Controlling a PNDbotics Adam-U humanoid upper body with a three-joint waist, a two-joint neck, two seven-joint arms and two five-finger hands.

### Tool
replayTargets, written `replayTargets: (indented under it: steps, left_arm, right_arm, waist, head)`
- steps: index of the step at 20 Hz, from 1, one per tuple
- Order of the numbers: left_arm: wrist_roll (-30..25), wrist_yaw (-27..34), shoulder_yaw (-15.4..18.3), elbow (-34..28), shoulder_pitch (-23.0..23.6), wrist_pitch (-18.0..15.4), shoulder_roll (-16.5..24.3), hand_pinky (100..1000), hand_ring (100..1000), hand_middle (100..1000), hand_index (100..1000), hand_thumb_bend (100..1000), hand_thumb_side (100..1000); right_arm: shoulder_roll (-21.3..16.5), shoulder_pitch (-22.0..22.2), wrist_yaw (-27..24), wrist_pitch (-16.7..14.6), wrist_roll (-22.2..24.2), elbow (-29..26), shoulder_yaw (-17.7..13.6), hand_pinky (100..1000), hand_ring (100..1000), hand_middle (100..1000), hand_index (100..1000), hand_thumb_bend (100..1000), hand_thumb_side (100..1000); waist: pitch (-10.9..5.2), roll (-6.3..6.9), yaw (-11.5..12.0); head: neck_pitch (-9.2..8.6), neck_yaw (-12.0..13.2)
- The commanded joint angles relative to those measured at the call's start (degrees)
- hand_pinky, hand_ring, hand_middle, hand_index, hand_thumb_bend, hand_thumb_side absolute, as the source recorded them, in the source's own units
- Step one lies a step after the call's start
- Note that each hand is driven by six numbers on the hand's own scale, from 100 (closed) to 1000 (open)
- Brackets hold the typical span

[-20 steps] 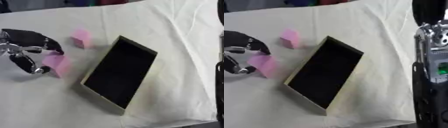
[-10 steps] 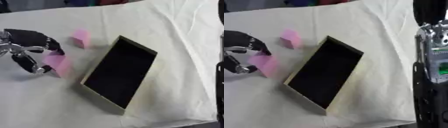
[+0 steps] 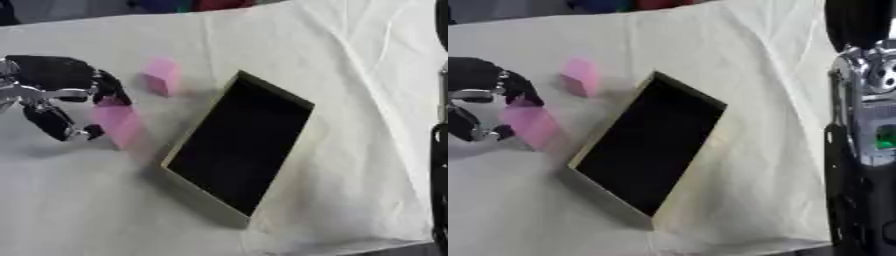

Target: Pick up objects on the table and place them in the box.

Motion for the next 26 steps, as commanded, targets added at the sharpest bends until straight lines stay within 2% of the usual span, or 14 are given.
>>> replayTargets:
  steps: [1,6,12,17,22,26]
  left_arm:
    - [0.1,2.2,2.3,-3.0,-2.6,1.1,1.5,601,556,396,496,100,128]
    - [-1.0,4.9,2.3,-4.4,-7.5,1.9,-1.1,598,552,395,497,100,143]
    - [-4.2,8.0,1.1,-1.9,-15.7,2.2,-8.5,595,548,397,500,100,168]
    - [-7.6,8.8,-1.3,2.6,-22.8,1.8,-15.6,594,549,402,507,100,181]
    - [-9.8,8.5,-3.9,5.3,-26.1,1.1,-21.9,592,549,404,509,100,193]
    - [-10.7,6.9,-5.7,5.4,-27.0,0.9,-25.5,593,551,408,512,100,186]
  right_arm:
    - [-0.6,-0.7,0.1,0.0,-0.2,-1.2,-0.3,858,829,593,792,100,1000]
    - [0.1,-0.8,0.3,-0.1,-0.3,-1.5,-0.1,857,828,594,792,100,1000]
    - [1.0,-0.7,0.6,0.0,-0.3,-1.9,0.2,857,828,595,792,100,1000]
    - [1.3,-0.4,0.6,0.5,-0.8,-2.3,-0.1,858,828,595,792,100,1000]
    - [1.7,-0.2,0.8,1.1,-1.8,-3.5,-0.8,856,826,597,792,100,1000]
    - [1.9,-0.1,1.3,1.7,-3.0,-4.5,-1.3,856,826,597,792,100,1000]
  waist:
    - [-1.41,-0.02,0.1]
    - [-1.90,-0.09,-0.2]
    - [-2.34,-0.34,-0.6]
    - [-2.43,-0.39,-0.6]
    - [-2.68,-0.37,-0.7]
    - [-2.81,-0.26,-0.6]
  head:
    - [-0.02,0.0]
    - [0.16,0.7]
    - [0.26,1.9]
    - [0.21,1.9]
    - [0.36,1.9]
    - [0.48,1.9]
